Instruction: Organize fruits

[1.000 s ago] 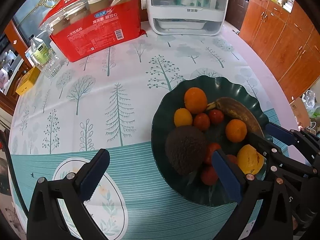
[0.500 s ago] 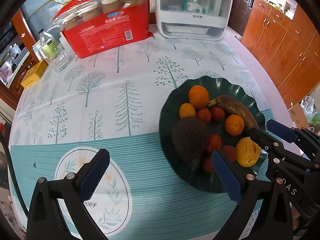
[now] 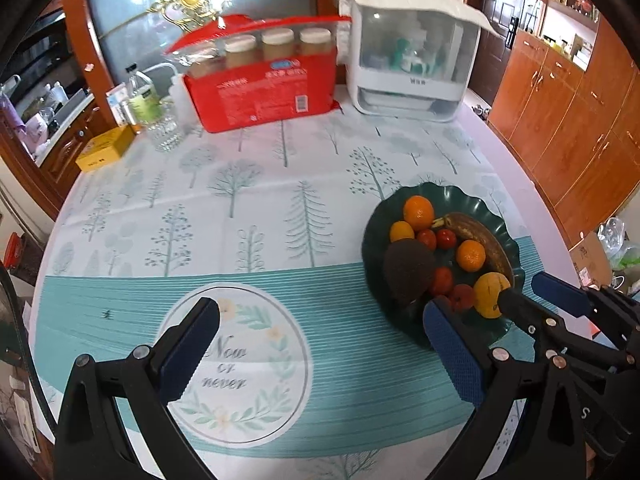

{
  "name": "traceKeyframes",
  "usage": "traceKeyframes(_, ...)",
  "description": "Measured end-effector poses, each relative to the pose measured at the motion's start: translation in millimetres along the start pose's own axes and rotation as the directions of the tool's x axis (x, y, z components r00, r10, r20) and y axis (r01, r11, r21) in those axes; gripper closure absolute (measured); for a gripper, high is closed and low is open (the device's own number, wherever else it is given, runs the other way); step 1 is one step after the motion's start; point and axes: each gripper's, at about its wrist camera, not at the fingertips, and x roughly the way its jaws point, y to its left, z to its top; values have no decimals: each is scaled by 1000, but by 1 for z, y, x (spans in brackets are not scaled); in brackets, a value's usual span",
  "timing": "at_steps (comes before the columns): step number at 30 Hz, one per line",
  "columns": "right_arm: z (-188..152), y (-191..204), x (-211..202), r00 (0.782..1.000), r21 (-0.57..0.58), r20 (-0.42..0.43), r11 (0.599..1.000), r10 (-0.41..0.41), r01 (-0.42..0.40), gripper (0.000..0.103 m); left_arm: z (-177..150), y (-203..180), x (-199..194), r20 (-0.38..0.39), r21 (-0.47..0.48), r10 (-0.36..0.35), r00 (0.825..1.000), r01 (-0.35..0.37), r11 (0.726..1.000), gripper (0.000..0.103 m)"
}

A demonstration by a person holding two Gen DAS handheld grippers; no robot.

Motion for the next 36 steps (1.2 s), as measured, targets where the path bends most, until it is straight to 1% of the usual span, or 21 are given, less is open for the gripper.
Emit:
traceKeyframes(5, -4, 20, -24, 1000, 21, 21, 1000, 3, -3, 61, -6, 17, -26, 35, -11, 28, 999, -28, 1000, 2)
traceKeyframes(9, -7, 32, -40, 999, 35, 39, 999, 9, -10, 59, -13, 28, -45, 53, -19, 31, 998, -30, 999, 2)
traceKeyframes(13, -12, 46, -55, 998, 33, 65, 999, -12, 10, 57, -20, 36, -58, 65, -23, 36, 997, -34, 999, 2)
traceKeyframes(17, -15, 52, -65, 996, 56, 89, 998, -29, 24, 57, -26, 44, -70, 81, -22, 51, 995, -49, 999, 2)
traceKeyframes(23, -23, 69, -67, 997, 54, 77, 998, -31, 27, 57, -38, 57, -80, 80, -36, 65, 995, -62, 997, 2)
traceKeyframes(30, -30, 83, -68, 997, 52, 70, 998, -40, 37, 57, -46, 67, -83, 72, -42, 59, 996, -56, 998, 2)
traceKeyframes(36, -33, 88, -67, 997, 54, 57, 998, -41, 38, 57, -50, 72, -84, 69, -49, 51, 996, -48, 998, 2)
